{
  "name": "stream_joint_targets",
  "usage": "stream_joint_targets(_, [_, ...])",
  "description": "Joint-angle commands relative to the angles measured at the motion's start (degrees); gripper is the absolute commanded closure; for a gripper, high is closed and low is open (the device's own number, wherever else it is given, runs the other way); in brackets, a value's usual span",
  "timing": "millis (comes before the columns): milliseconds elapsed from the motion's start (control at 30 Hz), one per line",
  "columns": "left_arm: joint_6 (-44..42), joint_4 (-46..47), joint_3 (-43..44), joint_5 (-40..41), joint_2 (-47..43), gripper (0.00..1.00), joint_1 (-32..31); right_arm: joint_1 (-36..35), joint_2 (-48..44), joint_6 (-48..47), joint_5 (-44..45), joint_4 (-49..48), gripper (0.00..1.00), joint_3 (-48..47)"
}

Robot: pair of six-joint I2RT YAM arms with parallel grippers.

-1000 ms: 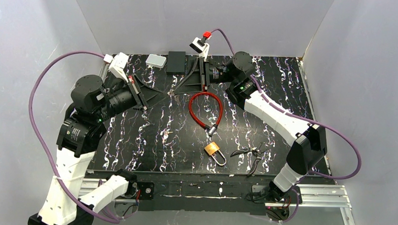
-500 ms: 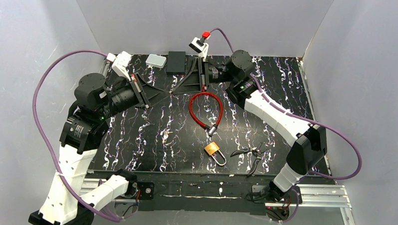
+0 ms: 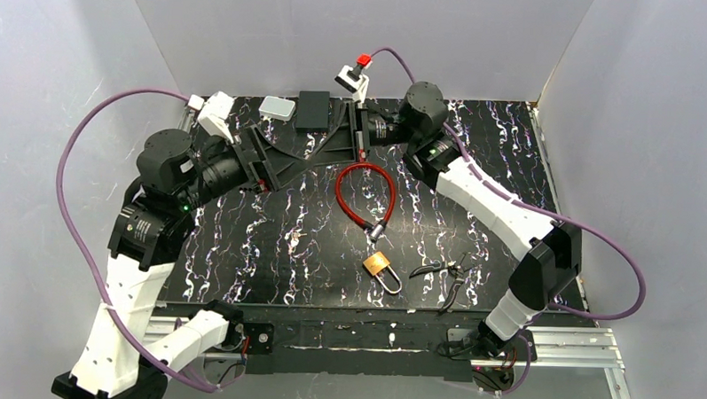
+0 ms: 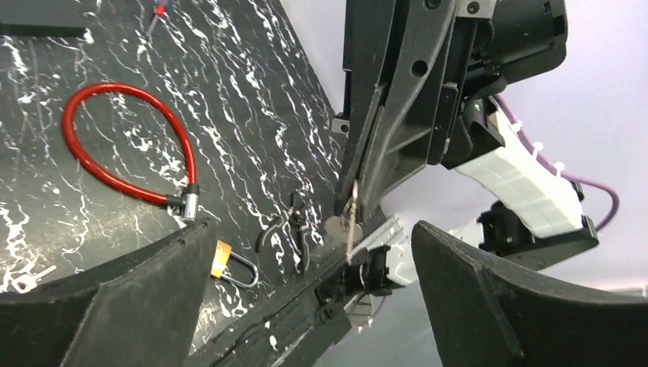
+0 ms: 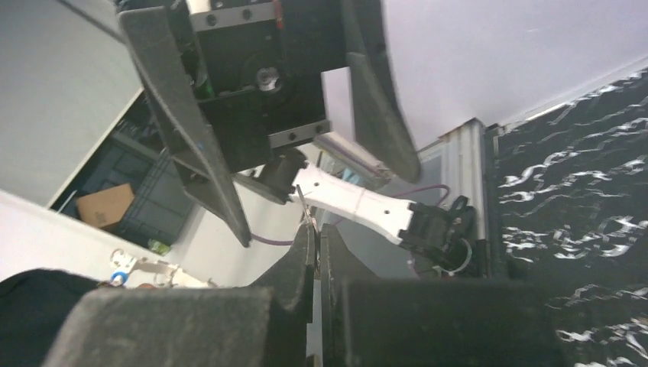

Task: Unlock with the key

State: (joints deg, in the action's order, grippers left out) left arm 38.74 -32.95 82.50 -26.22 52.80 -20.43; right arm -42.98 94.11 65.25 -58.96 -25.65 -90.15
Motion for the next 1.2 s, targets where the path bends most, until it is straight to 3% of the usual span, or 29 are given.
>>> stream_joint_targets(0, [-6.22,-1.95,1.46,3.81,-3.62,0.02,0.16,3.36,-2.79,-13.41,5.42,17.77,0.99,-5.25])
stream_joint_targets(67, [-9.19,-4.07,1.5,4.28,-4.38,0.02,0.16,4.68,-3.68,-20.42,10.4,26.8,0.99,-7.38])
stream_joint_targets(233, [-20.38,-6.3,0.39,-0.27,-4.65,0.02,0.21,8.88,-7.28,-25.19,23.25,37.51,0.99,-5.55])
stream_joint_targets(467, [-37.33,-6.23,-4.79,-4.99,-0.77,0.16,-0.16,15.29,-8.94,-28.17,36.64,54.91,0.99,-5.58])
stream_joint_targets(567, [-43.37,-5.44,-5.43,-5.24,3.08,0.19,-3.72,17.58,-8.28,-31.1,40.04,61.84,0.99,-7.95])
stream_joint_targets(867, [-61.35,-1.93,-7.92,-5.73,12.67,0.15,-19.01,21.56,-11.75,-32.83,41.99,65.73,0.99,-5.72])
stream_joint_targets(1000, [-74.15,-5.81,-8.64,-5.43,18.7,0.18,-25.76,21.8,-13.33,-33.2,42.55,66.99,0.99,-4.64])
stream_joint_targets(1167, [-82.29,-8.19,-7.57,-3.68,26.89,0.16,-31.13,21.8,-14.69,-32.29,42.66,67.66,0.99,-2.87])
